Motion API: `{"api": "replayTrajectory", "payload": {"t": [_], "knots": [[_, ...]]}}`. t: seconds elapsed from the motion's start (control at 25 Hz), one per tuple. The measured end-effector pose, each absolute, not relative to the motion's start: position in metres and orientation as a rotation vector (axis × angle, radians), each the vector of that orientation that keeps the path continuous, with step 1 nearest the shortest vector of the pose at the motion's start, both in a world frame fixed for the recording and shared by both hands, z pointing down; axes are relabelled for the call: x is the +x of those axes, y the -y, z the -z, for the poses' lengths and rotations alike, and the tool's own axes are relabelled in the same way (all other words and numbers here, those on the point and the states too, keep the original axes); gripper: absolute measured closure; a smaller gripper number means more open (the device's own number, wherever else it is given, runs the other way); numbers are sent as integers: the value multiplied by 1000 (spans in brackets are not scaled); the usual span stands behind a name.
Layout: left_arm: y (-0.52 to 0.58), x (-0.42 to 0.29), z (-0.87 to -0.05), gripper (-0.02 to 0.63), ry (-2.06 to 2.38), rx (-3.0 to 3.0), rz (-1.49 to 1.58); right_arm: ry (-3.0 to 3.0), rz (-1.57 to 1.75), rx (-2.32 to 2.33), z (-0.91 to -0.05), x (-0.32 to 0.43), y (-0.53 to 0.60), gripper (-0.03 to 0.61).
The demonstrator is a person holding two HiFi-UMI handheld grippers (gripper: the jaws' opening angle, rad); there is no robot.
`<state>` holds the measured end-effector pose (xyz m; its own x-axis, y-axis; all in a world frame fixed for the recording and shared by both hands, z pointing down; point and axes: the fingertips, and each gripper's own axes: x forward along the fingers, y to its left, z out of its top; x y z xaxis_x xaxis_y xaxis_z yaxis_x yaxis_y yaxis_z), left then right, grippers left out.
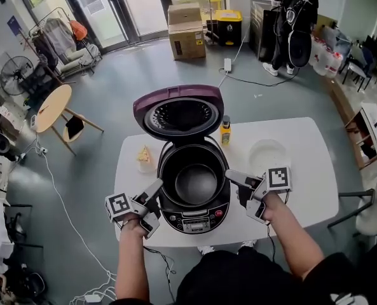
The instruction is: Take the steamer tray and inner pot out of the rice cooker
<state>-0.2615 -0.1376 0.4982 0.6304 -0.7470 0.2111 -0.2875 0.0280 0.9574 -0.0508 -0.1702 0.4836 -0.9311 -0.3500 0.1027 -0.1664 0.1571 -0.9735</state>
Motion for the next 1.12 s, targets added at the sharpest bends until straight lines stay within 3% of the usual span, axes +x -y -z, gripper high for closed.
{"api": "replayTrajectory", "payload": {"t": [0.32, 0.64, 0.92, 1.12], "knots": [[144, -262, -505, 63, 856, 1538, 411, -2198, 1985, -527, -506, -61, 174, 40], [146, -249, -509, 124, 818, 1595, 325, -2184, 2013, -484, -510, -72, 178, 51], [141, -256, -523, 223, 860, 1599, 186, -2266, 2042, -559, -523, -74, 178, 185], [140, -258, -532, 330, 883, 1606, 96, -2373, 2022, -682, -543, -67, 180, 404]]}}
